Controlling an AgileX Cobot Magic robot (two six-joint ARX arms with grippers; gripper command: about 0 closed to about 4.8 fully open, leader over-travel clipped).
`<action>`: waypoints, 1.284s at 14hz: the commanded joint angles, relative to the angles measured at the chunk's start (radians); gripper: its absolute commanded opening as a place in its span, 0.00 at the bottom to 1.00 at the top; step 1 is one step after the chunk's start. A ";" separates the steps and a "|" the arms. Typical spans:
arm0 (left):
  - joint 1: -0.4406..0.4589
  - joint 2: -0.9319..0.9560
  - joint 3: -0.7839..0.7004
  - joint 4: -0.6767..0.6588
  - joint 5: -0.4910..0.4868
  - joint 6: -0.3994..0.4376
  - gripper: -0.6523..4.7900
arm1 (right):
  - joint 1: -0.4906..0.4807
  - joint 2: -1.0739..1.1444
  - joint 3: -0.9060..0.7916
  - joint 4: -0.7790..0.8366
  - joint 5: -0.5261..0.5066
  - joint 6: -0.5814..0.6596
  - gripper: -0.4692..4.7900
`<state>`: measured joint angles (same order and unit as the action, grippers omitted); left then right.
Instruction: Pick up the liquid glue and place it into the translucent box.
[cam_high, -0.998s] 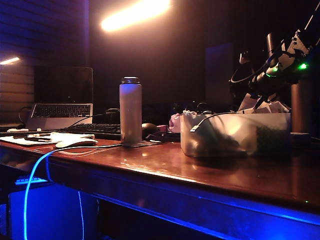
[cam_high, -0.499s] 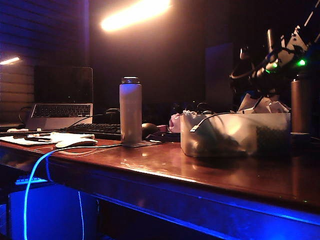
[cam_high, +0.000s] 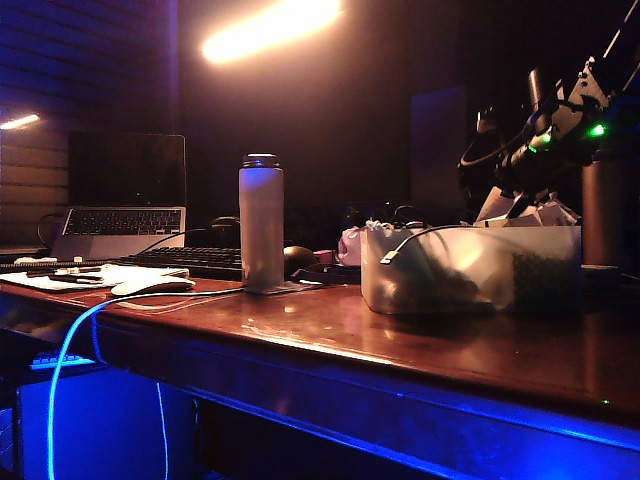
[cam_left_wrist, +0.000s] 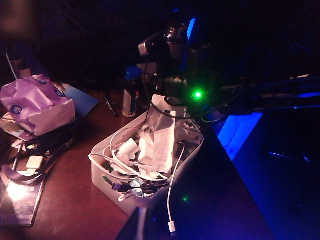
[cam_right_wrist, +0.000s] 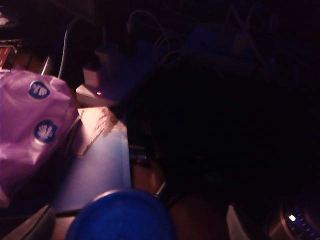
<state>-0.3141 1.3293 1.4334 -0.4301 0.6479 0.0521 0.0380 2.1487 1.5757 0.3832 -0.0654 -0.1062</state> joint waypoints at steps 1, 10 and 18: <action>0.000 -0.002 0.004 0.012 0.008 0.000 0.11 | 0.000 0.002 0.005 0.010 0.000 -0.003 0.66; 0.000 -0.002 0.004 0.011 0.008 0.000 0.11 | 0.000 0.002 0.005 0.021 -0.004 -0.003 0.35; 0.000 -0.002 0.004 0.008 0.007 0.001 0.11 | -0.001 -0.064 0.006 0.094 -0.003 -0.003 0.35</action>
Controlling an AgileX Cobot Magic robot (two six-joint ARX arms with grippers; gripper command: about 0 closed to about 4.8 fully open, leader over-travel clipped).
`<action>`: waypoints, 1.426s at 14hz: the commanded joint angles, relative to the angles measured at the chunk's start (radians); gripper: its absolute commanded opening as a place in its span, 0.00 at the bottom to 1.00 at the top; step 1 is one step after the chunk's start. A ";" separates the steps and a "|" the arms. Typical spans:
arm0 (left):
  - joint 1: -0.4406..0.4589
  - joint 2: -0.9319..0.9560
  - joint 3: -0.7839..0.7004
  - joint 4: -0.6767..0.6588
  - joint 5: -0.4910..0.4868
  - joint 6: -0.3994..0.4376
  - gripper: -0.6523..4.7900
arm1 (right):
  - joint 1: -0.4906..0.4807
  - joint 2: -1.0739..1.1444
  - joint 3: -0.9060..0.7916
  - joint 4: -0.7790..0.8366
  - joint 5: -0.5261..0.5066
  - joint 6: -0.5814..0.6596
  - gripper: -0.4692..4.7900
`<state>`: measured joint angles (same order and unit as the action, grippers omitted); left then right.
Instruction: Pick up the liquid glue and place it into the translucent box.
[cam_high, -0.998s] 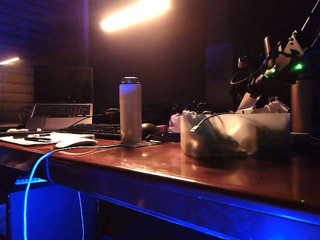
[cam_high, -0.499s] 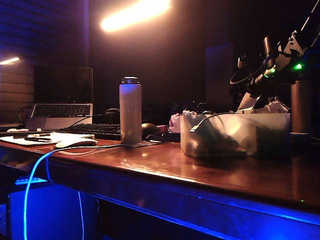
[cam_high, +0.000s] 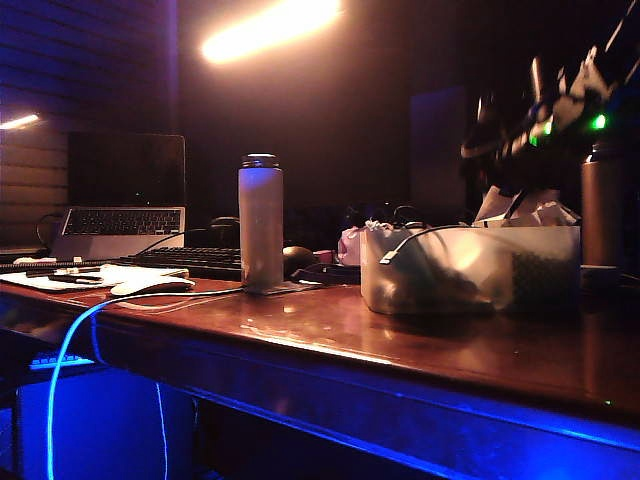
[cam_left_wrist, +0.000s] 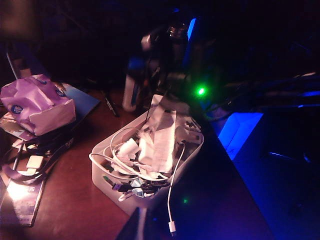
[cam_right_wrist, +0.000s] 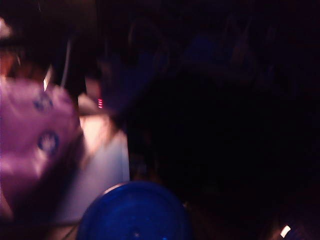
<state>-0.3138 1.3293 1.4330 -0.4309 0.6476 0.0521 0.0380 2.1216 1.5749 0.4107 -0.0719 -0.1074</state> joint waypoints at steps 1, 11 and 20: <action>0.000 -0.002 0.005 0.008 0.007 0.000 0.11 | -0.001 -0.055 0.006 0.073 0.003 -0.002 0.35; 0.000 -0.002 0.005 0.019 0.007 0.000 0.11 | -0.007 -0.387 0.006 -0.169 -0.101 0.010 0.34; 0.000 -0.002 0.005 0.054 0.008 0.000 0.11 | 0.067 -0.487 -0.002 -0.559 -0.328 0.208 0.22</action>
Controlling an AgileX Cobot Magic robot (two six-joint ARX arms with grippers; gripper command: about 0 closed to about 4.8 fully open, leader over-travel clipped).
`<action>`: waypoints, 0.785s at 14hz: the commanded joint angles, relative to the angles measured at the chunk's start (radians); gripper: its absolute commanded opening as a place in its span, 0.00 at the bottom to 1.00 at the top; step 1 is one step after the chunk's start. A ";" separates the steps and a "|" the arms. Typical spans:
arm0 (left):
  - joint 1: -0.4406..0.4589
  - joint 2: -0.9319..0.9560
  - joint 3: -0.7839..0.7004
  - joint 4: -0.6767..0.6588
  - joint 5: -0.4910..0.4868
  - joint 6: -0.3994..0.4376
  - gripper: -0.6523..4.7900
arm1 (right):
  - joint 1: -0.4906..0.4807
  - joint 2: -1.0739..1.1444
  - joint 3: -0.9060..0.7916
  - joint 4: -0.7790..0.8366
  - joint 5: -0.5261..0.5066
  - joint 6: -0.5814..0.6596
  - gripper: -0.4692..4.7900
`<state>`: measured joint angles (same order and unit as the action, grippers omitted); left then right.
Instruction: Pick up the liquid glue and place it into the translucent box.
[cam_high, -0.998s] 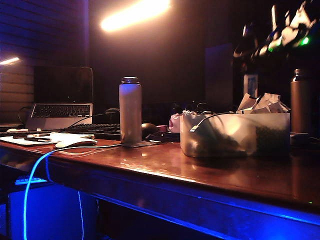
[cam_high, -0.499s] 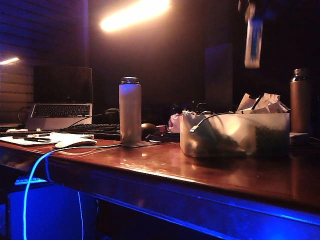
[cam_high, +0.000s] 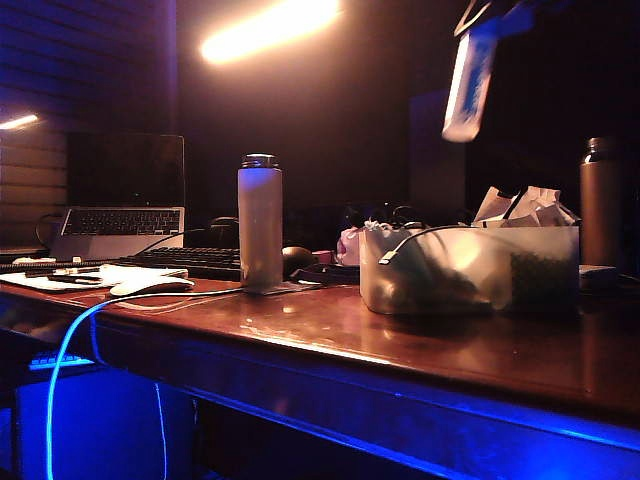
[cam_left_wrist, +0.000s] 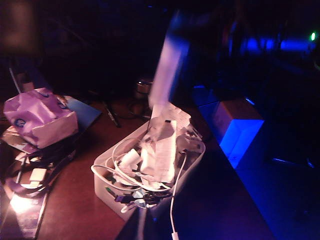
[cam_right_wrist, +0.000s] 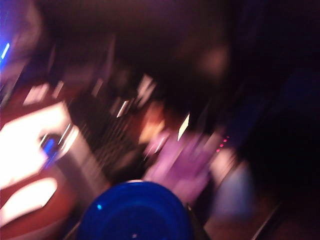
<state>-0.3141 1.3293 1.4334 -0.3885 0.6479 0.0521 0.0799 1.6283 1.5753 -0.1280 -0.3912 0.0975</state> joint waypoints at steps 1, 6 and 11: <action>0.000 -0.002 0.004 0.011 0.008 0.000 0.11 | 0.038 0.018 -0.010 -0.025 -0.008 -0.001 0.22; 0.000 -0.002 0.004 0.009 0.007 0.000 0.11 | 0.085 0.061 -0.132 -0.010 0.000 0.008 0.23; 0.000 -0.002 0.004 0.001 0.008 0.000 0.11 | 0.089 0.119 -0.231 0.098 0.000 0.087 0.27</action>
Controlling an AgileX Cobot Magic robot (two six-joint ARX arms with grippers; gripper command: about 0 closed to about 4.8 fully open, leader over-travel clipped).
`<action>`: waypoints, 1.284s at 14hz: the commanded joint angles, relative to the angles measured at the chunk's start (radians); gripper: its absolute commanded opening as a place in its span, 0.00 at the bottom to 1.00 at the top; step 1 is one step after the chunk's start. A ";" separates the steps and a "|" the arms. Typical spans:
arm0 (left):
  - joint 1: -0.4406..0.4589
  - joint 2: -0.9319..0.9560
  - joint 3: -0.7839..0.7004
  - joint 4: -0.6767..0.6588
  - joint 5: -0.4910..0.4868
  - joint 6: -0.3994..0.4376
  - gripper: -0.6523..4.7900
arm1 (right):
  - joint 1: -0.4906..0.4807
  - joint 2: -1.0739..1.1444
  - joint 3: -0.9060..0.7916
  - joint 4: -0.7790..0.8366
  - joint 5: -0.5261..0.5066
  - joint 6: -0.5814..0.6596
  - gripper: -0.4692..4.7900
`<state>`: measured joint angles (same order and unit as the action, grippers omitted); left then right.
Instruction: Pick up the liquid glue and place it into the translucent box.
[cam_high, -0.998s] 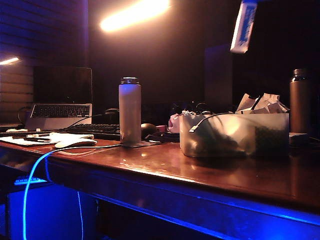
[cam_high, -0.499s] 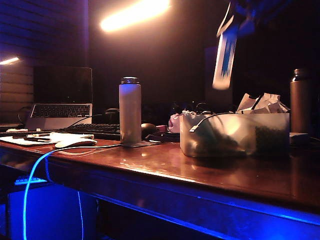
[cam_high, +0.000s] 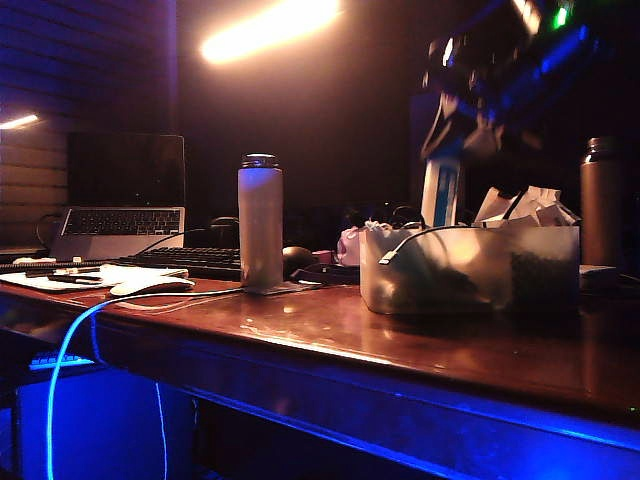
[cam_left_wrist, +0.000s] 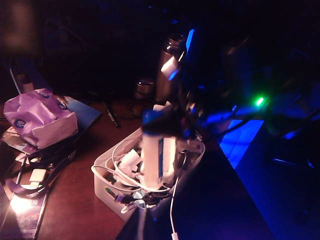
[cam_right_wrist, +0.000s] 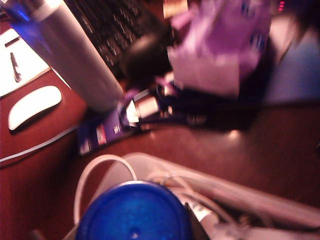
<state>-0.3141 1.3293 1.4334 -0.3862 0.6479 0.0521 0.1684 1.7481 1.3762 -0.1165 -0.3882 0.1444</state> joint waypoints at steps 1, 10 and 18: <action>0.000 -0.002 0.004 -0.002 0.008 0.000 0.11 | 0.001 0.000 -0.051 0.105 -0.003 0.040 0.33; 0.000 -0.002 0.004 -0.017 0.008 0.000 0.11 | -0.008 -0.079 -0.057 0.121 0.032 -0.033 0.79; 0.000 -0.002 0.004 -0.028 0.075 0.000 0.11 | -0.030 -0.328 -0.061 -0.028 0.268 -0.160 0.09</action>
<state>-0.3141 1.3293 1.4334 -0.4183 0.7078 0.0517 0.1379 1.4536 1.3148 -0.1192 -0.1284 0.0238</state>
